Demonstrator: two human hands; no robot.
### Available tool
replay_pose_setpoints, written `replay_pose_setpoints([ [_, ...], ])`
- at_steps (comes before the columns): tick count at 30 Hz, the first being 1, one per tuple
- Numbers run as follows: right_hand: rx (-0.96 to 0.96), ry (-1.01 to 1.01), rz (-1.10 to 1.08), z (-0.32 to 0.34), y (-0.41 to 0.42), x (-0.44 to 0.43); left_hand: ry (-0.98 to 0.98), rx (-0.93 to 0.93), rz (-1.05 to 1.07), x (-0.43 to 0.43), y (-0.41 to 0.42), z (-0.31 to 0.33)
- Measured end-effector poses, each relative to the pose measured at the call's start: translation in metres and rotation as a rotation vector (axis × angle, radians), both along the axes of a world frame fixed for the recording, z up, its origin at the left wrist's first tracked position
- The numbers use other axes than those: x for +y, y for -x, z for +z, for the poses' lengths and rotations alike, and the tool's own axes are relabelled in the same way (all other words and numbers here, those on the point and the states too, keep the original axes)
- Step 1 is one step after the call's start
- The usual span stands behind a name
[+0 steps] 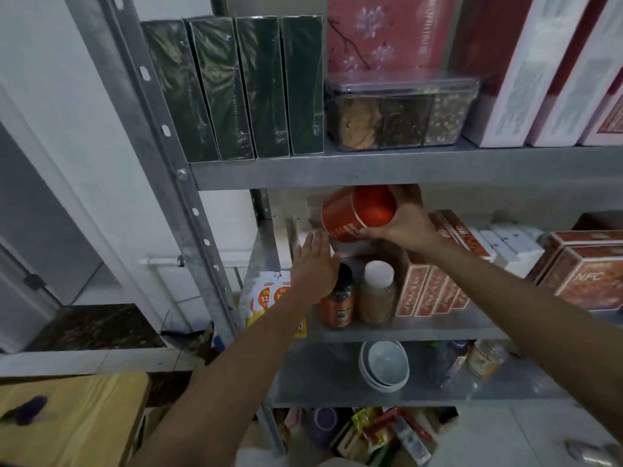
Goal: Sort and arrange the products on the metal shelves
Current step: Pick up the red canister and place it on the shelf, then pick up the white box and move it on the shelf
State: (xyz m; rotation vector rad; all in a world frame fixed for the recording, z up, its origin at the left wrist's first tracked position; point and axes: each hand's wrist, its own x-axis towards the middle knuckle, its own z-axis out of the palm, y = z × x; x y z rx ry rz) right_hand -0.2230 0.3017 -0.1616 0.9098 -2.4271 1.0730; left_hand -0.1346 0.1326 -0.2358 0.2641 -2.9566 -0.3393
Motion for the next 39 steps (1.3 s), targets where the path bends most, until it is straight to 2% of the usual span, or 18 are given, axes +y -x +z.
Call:
replay_pose_setpoints([
  [5,-0.200,-0.101,0.028,0.000,0.026,-0.003,-0.012,-0.034,-0.002,0.004,0.002,-0.002],
  [9,-0.124,-0.202,0.071,-0.004,0.027,-0.003,-0.030,-0.020,0.005,0.002,0.001,-0.003],
  [17,-0.118,-0.600,0.182,-0.027,0.030,-0.018,-0.010,-0.040,-0.011,0.001,0.000,-0.001],
  [21,-0.179,-0.596,0.154,-0.029,0.036,-0.024,0.007,-0.057,-0.011,0.002,-0.001,0.001],
  [25,-0.305,-0.712,0.186,-0.017,0.044,-0.025,0.005,-0.069,-0.004,0.002,-0.002,0.003],
  [26,-0.328,-0.682,0.200,-0.011,0.046,-0.025,0.001,-0.075,0.000,0.002,-0.002,0.004],
  [28,-0.318,-0.446,0.155,0.001,0.050,-0.024,-0.001,-0.088,0.001,0.003,-0.001,0.006],
  [30,-0.253,-0.198,-0.039,0.004,0.057,-0.020,0.006,-0.109,0.002,0.003,0.000,0.007],
  [31,-0.208,-0.198,-0.170,0.004,0.062,-0.016,0.006,-0.125,0.006,0.003,0.001,0.008],
  [33,-0.167,-0.341,-0.322,-0.001,0.069,-0.008,0.006,-0.161,0.010,0.001,0.002,0.011],
  [36,-0.166,-0.547,-0.255,-0.007,0.077,0.000,0.032,-0.186,0.012,0.000,0.002,0.011],
  [39,-0.152,-0.601,-0.190,-0.012,0.087,-0.002,0.029,-0.174,0.020,0.001,0.001,0.008],
])
